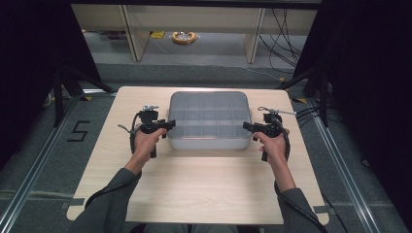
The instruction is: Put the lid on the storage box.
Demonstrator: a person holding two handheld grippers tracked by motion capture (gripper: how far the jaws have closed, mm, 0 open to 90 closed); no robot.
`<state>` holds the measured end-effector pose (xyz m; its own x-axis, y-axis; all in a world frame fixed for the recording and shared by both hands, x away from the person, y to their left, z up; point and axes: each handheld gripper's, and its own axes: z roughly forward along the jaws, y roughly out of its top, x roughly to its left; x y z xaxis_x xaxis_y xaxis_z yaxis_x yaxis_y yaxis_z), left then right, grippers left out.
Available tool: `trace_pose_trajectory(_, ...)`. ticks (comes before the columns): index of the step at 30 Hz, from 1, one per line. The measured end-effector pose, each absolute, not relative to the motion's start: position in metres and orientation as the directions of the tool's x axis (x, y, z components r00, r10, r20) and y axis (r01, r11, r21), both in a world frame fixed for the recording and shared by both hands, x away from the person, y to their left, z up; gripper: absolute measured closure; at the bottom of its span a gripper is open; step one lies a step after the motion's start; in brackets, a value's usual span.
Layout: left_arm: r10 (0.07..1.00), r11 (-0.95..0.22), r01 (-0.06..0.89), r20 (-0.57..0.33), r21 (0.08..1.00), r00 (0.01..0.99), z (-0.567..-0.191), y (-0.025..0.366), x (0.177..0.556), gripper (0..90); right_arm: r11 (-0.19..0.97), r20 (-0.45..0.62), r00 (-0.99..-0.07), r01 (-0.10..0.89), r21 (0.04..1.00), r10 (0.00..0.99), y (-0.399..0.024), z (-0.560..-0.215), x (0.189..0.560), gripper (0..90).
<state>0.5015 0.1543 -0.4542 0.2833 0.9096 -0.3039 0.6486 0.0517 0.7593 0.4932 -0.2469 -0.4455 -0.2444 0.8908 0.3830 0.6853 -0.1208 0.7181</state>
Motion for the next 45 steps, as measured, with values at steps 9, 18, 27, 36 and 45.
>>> trace_pose_trajectory(9, 0.908, 0.076, 0.649, -0.321, 0.757, 0.268, -0.453, 0.158, 0.498, 49.5, -0.100, 0.369, -0.287, 0.655, 0.749, 0.884, -0.255, -0.442, 0.483, 45.5)
trace_pose_trajectory(18, 0.885, 0.086, 0.634, -0.351, 0.769, 0.305, -0.445, 0.163, 0.485, 47.8, -0.091, 0.363, -0.284, 0.664, 0.742, 0.887, -0.252, -0.438, 0.473, 58.0)
trace_pose_trajectory(27, 0.853, 0.067, 0.626, -0.370, 0.777, 0.368, -0.439, 0.171, 0.458, 44.8, -0.054, 0.333, -0.333, 0.632, 0.773, 0.882, -0.256, -0.436, 0.457, 58.6)
trace_pose_trajectory(36, 0.828, 0.028, 0.609, -0.360, 0.792, 0.430, -0.445, 0.177, 0.423, 44.1, -0.031, 0.301, -0.335, 0.621, 0.783, 0.893, -0.266, -0.446, 0.444, 62.5)
trace_pose_trajectory(45, 0.821, -0.046, 0.625, -0.327, 0.780, 0.468, -0.463, 0.173, 0.394, 42.7, -0.014, 0.261, -0.317, 0.611, 0.792, 0.912, -0.277, -0.449, 0.436, 61.2)
